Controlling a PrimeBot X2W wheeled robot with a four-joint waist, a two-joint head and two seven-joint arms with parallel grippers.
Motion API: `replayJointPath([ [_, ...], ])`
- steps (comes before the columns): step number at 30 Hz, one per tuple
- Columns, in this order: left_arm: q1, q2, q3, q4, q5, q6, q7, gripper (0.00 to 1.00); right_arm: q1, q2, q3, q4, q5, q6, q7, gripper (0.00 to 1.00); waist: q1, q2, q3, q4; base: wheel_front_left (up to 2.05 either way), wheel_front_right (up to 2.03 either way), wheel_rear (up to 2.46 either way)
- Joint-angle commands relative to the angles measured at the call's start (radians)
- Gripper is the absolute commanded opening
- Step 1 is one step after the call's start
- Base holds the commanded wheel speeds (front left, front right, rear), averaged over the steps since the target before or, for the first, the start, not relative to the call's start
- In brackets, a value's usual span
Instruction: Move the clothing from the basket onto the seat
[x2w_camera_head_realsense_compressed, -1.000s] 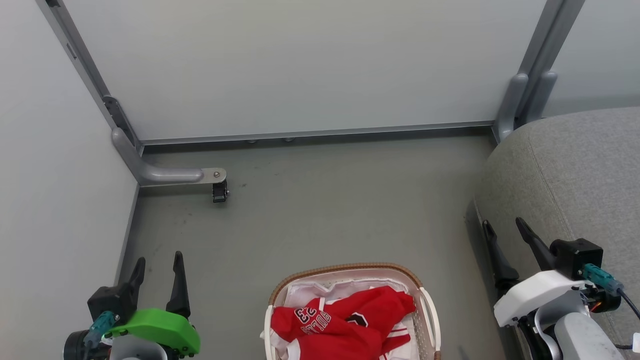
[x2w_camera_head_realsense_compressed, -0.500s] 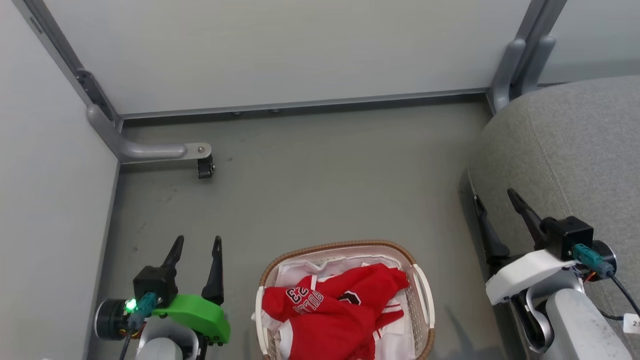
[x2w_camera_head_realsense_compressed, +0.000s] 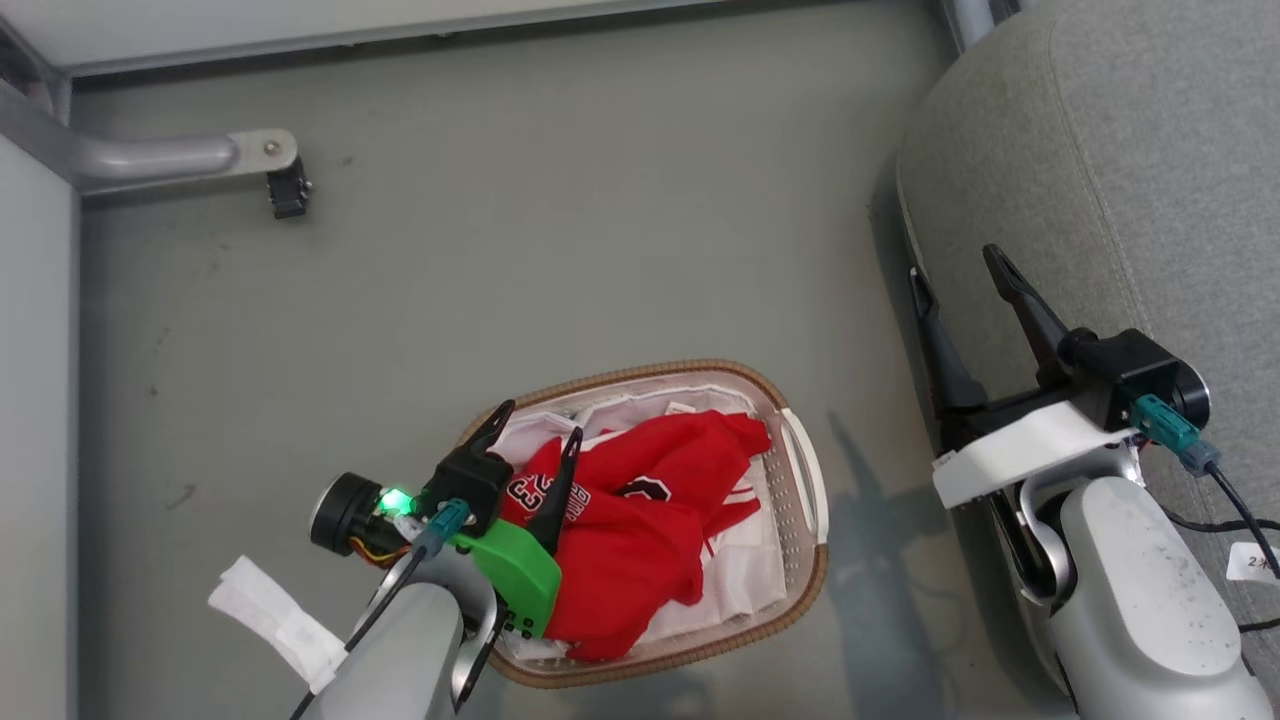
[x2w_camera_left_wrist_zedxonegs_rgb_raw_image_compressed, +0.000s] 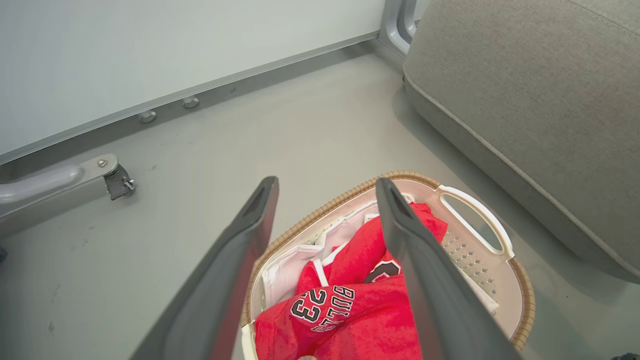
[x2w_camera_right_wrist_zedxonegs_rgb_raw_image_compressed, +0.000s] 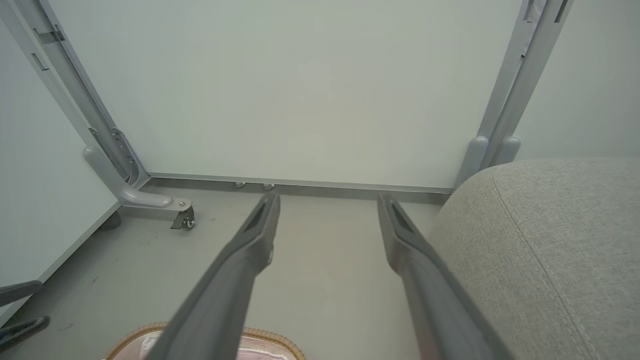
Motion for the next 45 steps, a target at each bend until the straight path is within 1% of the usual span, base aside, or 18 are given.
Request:
replayJointPath([
  [1, -0.038, 0.015, -0.029, 0.025, -0.010, -0.003, -0.004, 1.00, -0.023, 0.006, 0.006, -0.012, -0.001, -0.001, -0.005, 1.00, -0.0001, 0.0020, 0.139, -0.087, 0.00, 0.00, 0.00],
  [6, -0.125, 0.028, -0.142, 0.161, -0.022, -0.003, -0.004, 1.00, -0.053, 0.021, 0.021, -0.032, -0.004, -0.001, -0.005, 1.00, -0.0001, 0.0020, 0.218, -0.113, 0.00, 0.00, 0.00],
  [10, -0.198, 0.024, -0.230, 0.289, -0.036, -0.003, -0.004, 1.00, -0.072, 0.029, 0.038, -0.033, -0.002, -0.001, -0.005, 1.00, -0.0001, 0.0020, 0.272, -0.128, 0.00, 0.00, 0.00],
  [12, -0.250, 0.016, -0.301, 0.390, -0.038, -0.003, 0.013, 1.00, -0.085, 0.032, 0.058, -0.029, -0.007, -0.001, -0.005, 1.00, -0.0001, 0.0020, 0.308, -0.141, 0.00, 0.00, 0.00],
  [15, -0.301, 0.012, -0.349, 0.464, -0.032, -0.003, 0.036, 1.00, -0.095, 0.036, 0.080, -0.017, -0.003, -0.001, -0.005, 1.00, -0.0001, 0.0020, 0.340, -0.154, 0.00, 0.00, 0.00],
  [18, -0.342, 0.012, -0.376, 0.532, -0.024, -0.002, 0.070, 1.00, -0.113, 0.040, 0.101, -0.016, 0.002, -0.001, -0.005, 1.00, -0.0001, 0.0020, 0.371, -0.170, 0.00, 0.00, 0.00],
  [21, -0.371, 0.013, -0.396, 0.571, -0.015, -0.002, 0.100, 1.00, -0.116, 0.044, 0.110, -0.021, 0.003, -0.001, -0.005, 1.00, -0.0001, 0.0020, 0.395, -0.182, 0.00, 0.00, 0.00],
  [26, -0.404, 0.014, -0.426, 0.606, -0.006, -0.002, 0.194, 1.00, -0.120, 0.049, 0.106, -0.025, 0.008, -0.001, -0.005, 1.00, -0.0001, 0.0020, 0.423, -0.192, 0.00, 0.00, 0.00],
  [32, -0.432, 0.029, -0.452, 0.619, 0.007, 0.014, 0.271, 1.00, -0.122, 0.054, 0.112, -0.035, 0.003, -0.001, -0.005, 1.00, -0.0001, 0.0020, 0.445, -0.199, 0.00, 0.00, 0.00],
  [37, -0.438, 0.034, -0.482, 0.623, 0.019, 0.007, 0.338, 1.00, -0.127, 0.056, 0.122, -0.036, 0.008, -0.001, -0.005, 1.00, -0.0001, 0.0020, 0.453, -0.204, 0.00, 0.00, 0.00],
  [38, -0.438, 0.035, -0.484, 0.624, 0.016, 0.006, 0.342, 0.74, -0.127, 0.056, 0.124, -0.035, 0.009, -0.001, -0.005, 1.00, -0.0001, 0.0020, 0.453, -0.204, 0.00, 0.00, 0.00],
  [39, -0.436, 0.038, -0.487, 0.624, 0.013, 0.005, 0.344, 0.20, -0.127, 0.056, 0.125, -0.035, 0.010, -0.001, -0.005, 1.00, -0.0001, 0.0020, 0.453, -0.205, 0.00, 0.00, 0.00],
  [40, -0.434, 0.039, -0.488, 0.624, 0.010, 0.004, 0.343, 0.00, -0.127, 0.056, 0.127, -0.034, 0.013, -0.001, -0.005, 1.00, -0.0001, 0.0020, 0.452, -0.205, 0.00, 0.00, 0.00],
  [45, -0.412, 0.046, -0.481, 0.625, -0.021, 0.002, 0.329, 0.00, -0.127, 0.056, 0.129, -0.035, 0.028, -0.001, -0.005, 1.00, -0.0001, 0.0020, 0.436, -0.204, 0.00, 0.00, 0.00],
])
